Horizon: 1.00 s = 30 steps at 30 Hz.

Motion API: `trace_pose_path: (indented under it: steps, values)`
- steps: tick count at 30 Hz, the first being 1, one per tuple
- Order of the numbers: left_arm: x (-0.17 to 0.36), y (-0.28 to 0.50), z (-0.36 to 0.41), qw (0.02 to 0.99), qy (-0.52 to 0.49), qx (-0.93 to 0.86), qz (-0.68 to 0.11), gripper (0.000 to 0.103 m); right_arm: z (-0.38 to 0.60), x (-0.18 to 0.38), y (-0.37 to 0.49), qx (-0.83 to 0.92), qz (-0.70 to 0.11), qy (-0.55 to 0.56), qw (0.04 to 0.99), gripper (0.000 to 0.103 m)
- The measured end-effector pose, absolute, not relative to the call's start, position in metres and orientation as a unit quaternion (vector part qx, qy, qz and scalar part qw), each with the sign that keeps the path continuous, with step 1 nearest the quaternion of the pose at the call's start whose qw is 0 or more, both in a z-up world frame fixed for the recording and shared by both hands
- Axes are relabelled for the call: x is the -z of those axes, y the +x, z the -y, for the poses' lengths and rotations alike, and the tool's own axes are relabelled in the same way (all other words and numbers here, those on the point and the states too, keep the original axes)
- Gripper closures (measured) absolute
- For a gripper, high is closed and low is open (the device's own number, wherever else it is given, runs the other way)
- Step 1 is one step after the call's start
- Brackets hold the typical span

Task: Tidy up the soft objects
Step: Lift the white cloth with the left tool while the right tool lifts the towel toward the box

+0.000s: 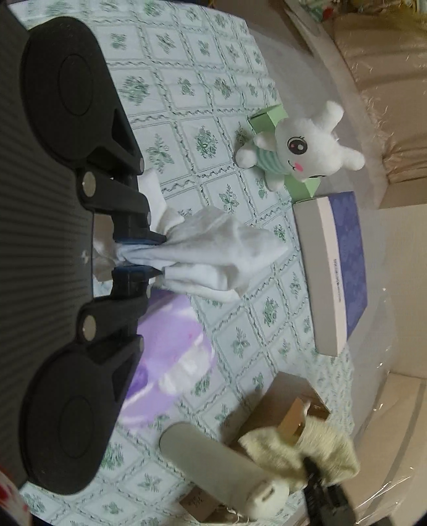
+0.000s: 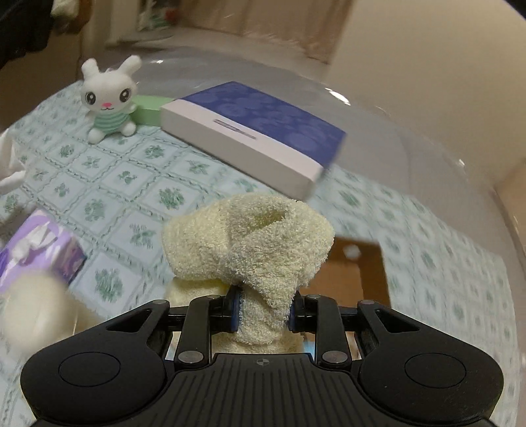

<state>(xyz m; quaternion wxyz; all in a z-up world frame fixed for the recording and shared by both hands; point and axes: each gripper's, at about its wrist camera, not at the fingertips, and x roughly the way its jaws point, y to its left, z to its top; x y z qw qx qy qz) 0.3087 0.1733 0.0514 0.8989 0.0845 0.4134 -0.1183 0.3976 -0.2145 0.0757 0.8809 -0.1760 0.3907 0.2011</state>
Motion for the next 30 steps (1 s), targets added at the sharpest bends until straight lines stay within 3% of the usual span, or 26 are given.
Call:
trace_pose_path:
  steps: [15, 30]
  values:
    - [-0.059, 0.183, -0.084, 0.918, 0.019, 0.108, -0.380, 0.093, 0.276, -0.079, 0.223, -0.139, -0.320, -0.087, 0.933, 0.077]
    - [-0.032, 0.141, 0.004, 0.913, -0.074, 0.116, -0.384, 0.093, 0.306, -0.063, 0.149, -0.125, -0.320, -0.004, 0.939, 0.077]
